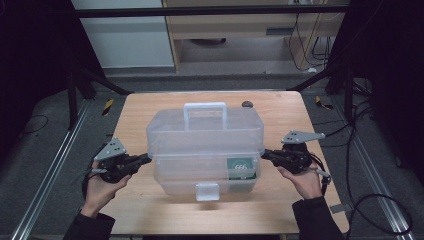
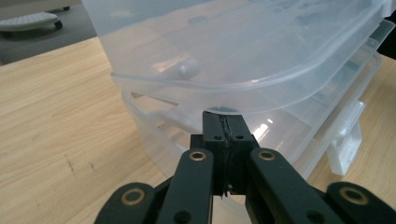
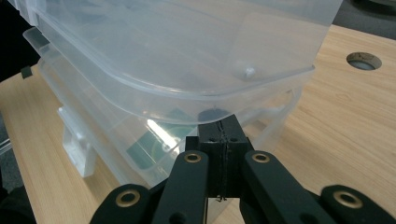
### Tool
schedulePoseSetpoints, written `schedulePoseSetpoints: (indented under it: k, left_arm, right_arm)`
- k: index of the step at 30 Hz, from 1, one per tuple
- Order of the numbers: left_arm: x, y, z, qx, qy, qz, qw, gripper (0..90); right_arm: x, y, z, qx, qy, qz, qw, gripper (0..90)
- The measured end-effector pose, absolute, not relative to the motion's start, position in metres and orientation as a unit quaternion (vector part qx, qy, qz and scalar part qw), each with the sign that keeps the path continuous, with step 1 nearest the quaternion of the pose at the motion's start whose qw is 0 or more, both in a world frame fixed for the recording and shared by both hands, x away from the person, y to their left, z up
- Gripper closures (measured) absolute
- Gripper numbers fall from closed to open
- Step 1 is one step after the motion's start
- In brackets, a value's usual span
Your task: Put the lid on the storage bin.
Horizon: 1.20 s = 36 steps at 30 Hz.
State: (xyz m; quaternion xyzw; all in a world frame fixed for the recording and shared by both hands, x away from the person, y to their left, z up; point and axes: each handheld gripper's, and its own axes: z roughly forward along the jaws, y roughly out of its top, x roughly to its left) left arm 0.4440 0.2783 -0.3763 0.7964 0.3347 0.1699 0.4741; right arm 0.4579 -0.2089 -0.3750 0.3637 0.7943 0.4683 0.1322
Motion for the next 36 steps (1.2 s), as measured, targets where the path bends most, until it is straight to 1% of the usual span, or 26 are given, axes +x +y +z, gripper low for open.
schedulePoseSetpoints:
  k: [10, 14, 17, 18, 19, 20, 21, 23, 24, 25, 26, 27, 28, 29, 31, 33, 35, 36]
  left_arm:
    - [0.442, 0.279, -0.385, 0.806, 0.337, 0.167, 0.457, 88.8]
    - [0.443, 0.28, -0.392, 0.815, 0.343, 0.177, 0.432, 88.3]
    - [0.444, 0.282, -0.395, 0.817, 0.347, 0.175, 0.426, 88.4]
    - [0.446, 0.284, -0.397, 0.814, 0.351, 0.162, 0.433, 88.2]
    - [0.446, 0.284, -0.397, 0.814, 0.351, 0.162, 0.433, 87.5]
    - [0.449, 0.286, -0.399, 0.814, 0.354, 0.157, 0.434, 87.0]
    - [0.452, 0.29, -0.403, 0.81, 0.368, 0.164, 0.427, 86.7]
    - [0.454, 0.292, -0.406, 0.809, 0.374, 0.166, 0.422, 86.0]
    - [0.455, 0.295, -0.409, 0.805, 0.383, 0.173, 0.418, 86.0]
    - [0.458, 0.298, -0.413, 0.799, 0.399, 0.178, 0.412, 84.3]
    - [0.458, 0.298, -0.413, 0.799, 0.399, 0.178, 0.412, 83.1]
    - [0.461, 0.301, -0.417, 0.792, 0.413, 0.182, 0.411, 81.5]
    - [0.461, 0.301, -0.417, 0.792, 0.413, 0.182, 0.411, 79.3]
    - [0.463, 0.303, -0.421, 0.791, 0.422, 0.196, 0.396, 76.8]
    - [0.466, 0.305, -0.426, 0.789, 0.43, 0.209, 0.386, 71.2]
    - [0.47, 0.307, -0.432, 0.785, 0.44, 0.219, 0.377, 64.4]
    - [0.474, 0.31, -0.44, 0.782, 0.447, 0.233, 0.366, 55.6]
    - [0.474, 0.31, -0.44, 0.782, 0.447, 0.233, 0.366, 51.2]
  right_arm:
    - [0.449, -0.208, -0.385, 0.361, 0.805, 0.45, 0.138, 90.0]
    - [0.446, -0.208, -0.39, 0.362, 0.812, 0.438, 0.134, 90.0]
    - [0.445, -0.21, -0.396, 0.365, 0.816, 0.428, 0.131, 90.0]
    - [0.445, -0.21, -0.398, 0.368, 0.818, 0.423, 0.128, 90.0]
    - [0.445, -0.21, -0.4, 0.369, 0.822, 0.415, 0.127, 90.0]
    - [0.446, -0.21, -0.403, 0.372, 0.826, 0.403, 0.129, 90.0]
    - [0.447, -0.212, -0.406, 0.377, 0.827, 0.397, 0.13, 90.0]
    - [0.449, -0.217, -0.41, 0.386, 0.819, 0.409, 0.115, 90.0]
    - [0.449, -0.217, -0.41, 0.386, 0.819, 0.409, 0.115, 90.0]
    - [0.452, -0.224, -0.413, 0.399, 0.815, 0.401, 0.13, 90.0]
    - [0.452, -0.227, -0.414, 0.403, 0.811, 0.404, 0.13, 90.0]
    - [0.452, -0.23, -0.415, 0.408, 0.806, 0.405, 0.138, 89.7]
    - [0.453, -0.234, -0.416, 0.416, 0.8, 0.406, 0.148, 87.8]
    - [0.453, -0.238, -0.417, 0.422, 0.794, 0.407, 0.157, 86.3]
    - [0.455, -0.245, -0.422, 0.435, 0.783, 0.407, 0.179, 80.4]
    - [0.457, -0.252, -0.426, 0.45, 0.774, 0.404, 0.187, 73.5]
    - [0.459, -0.257, -0.432, 0.469, 0.763, 0.396, 0.202, 61.4]
    - [0.459, -0.257, -0.432, 0.469, 0.763, 0.396, 0.202, 61.4]
